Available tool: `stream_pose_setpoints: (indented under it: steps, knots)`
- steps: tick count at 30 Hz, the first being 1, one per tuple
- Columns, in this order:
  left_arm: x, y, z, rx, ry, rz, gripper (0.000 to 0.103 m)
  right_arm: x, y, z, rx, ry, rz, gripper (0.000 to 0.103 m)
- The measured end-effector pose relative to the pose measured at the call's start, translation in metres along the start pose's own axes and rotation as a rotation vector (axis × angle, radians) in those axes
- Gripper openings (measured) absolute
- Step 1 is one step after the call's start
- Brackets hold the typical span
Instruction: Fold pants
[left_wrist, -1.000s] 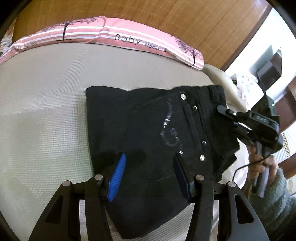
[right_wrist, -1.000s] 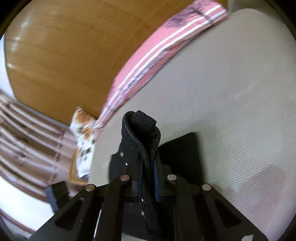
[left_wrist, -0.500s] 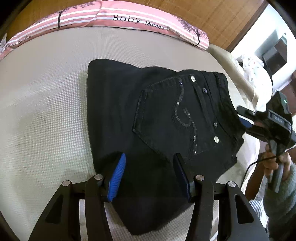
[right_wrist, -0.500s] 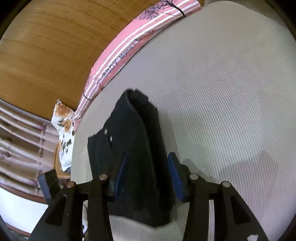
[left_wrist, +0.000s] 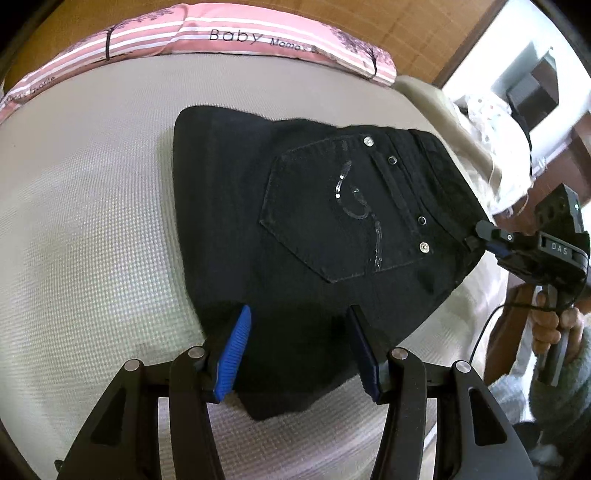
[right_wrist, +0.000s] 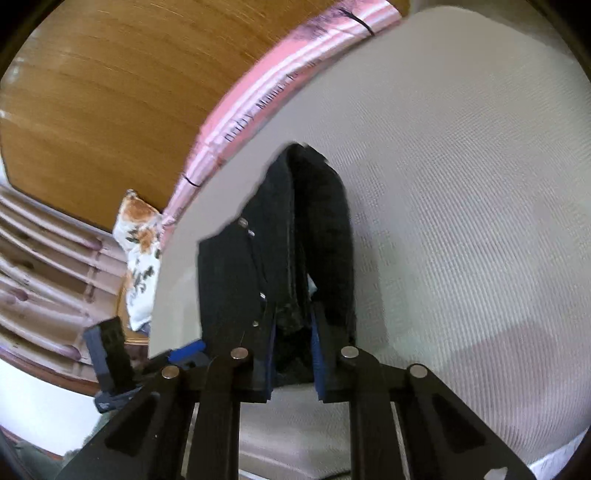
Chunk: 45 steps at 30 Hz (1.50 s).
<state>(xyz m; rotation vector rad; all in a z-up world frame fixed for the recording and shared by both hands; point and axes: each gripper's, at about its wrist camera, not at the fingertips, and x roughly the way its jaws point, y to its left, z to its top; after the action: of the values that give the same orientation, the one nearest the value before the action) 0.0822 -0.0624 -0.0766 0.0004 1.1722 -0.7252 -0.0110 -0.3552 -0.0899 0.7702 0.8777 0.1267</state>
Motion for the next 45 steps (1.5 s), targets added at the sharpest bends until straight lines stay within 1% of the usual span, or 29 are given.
stream_pose_setpoints:
  steps: [2,4,6,9,12,13,14,15,17,20,23,27,30,32,35,37,40,42,44,45]
  knots:
    - [0.006,-0.001,-0.006,0.041,0.019,0.04,0.054,0.01,-0.016,-0.005,0.046,0.012,-0.006,0.015]
    - [0.007,-0.003,-0.009,0.074,0.008,0.063,0.054,0.015,-0.029,-0.003,0.107,0.015,0.028,0.016]
    - [0.008,-0.004,-0.008,0.078,0.008,0.078,0.054,0.017,-0.026,-0.001,0.085,0.017,0.01,0.017]
    - [0.006,-0.003,-0.008,0.063,0.001,0.076,0.054,0.015,-0.014,0.0,0.016,0.017,-0.043,0.021]
    - [-0.001,-0.001,-0.009,0.037,-0.014,0.056,0.055,0.011,-0.008,0.001,-0.011,0.01,-0.075,0.029]
    - [-0.004,0.0,-0.01,0.027,-0.017,0.044,0.055,0.01,-0.006,0.001,-0.018,0.008,-0.08,0.037]
    - [-0.007,0.003,-0.01,0.013,-0.022,0.028,0.055,0.009,-0.005,0.001,-0.023,0.006,-0.082,0.04]
    - [-0.01,0.006,-0.011,0.002,-0.031,0.02,0.056,0.009,-0.003,0.001,-0.027,0.004,-0.083,0.042]
    - [-0.017,0.015,-0.009,-0.027,-0.061,0.016,0.056,0.009,0.0,0.002,-0.037,0.001,-0.1,0.048]
    - [-0.022,0.026,-0.003,-0.089,-0.088,0.009,0.056,0.008,0.003,0.007,-0.044,-0.01,-0.113,0.054]
    - [-0.024,0.035,0.005,-0.145,-0.114,-0.003,0.056,0.007,0.003,0.013,-0.052,-0.018,-0.131,0.055]
    - [-0.026,0.036,0.025,-0.138,-0.167,-0.005,0.056,0.012,0.009,0.029,-0.088,-0.05,-0.152,0.055]
    - [-0.023,0.03,0.048,-0.116,-0.198,-0.029,0.056,0.025,0.016,0.047,-0.1,-0.045,-0.169,0.056]
    - [-0.019,0.025,0.063,-0.102,-0.211,-0.06,0.056,0.034,0.023,0.062,-0.115,-0.049,-0.194,0.064]
    - [-0.008,0.023,0.078,-0.083,-0.2,-0.079,0.056,0.044,0.026,0.079,-0.113,-0.048,-0.19,0.065]
    - [0.001,0.024,0.085,-0.079,-0.182,-0.068,0.056,0.052,0.025,0.088,-0.096,-0.032,-0.173,0.065]
    - [0.021,0.034,0.092,-0.084,-0.14,-0.045,0.056,0.065,0.013,0.093,-0.067,-0.009,-0.176,0.065]
    - [0.036,0.042,0.094,-0.091,-0.102,-0.048,0.056,0.07,0.003,0.093,-0.045,-0.007,-0.178,0.068]
    - [0.039,0.042,0.093,-0.08,-0.108,-0.044,0.056,0.073,-0.007,0.093,-0.026,-0.006,-0.158,0.069]
    - [0.04,0.039,0.093,-0.065,-0.108,-0.031,0.056,0.074,-0.011,0.092,-0.015,-0.006,-0.144,0.069]
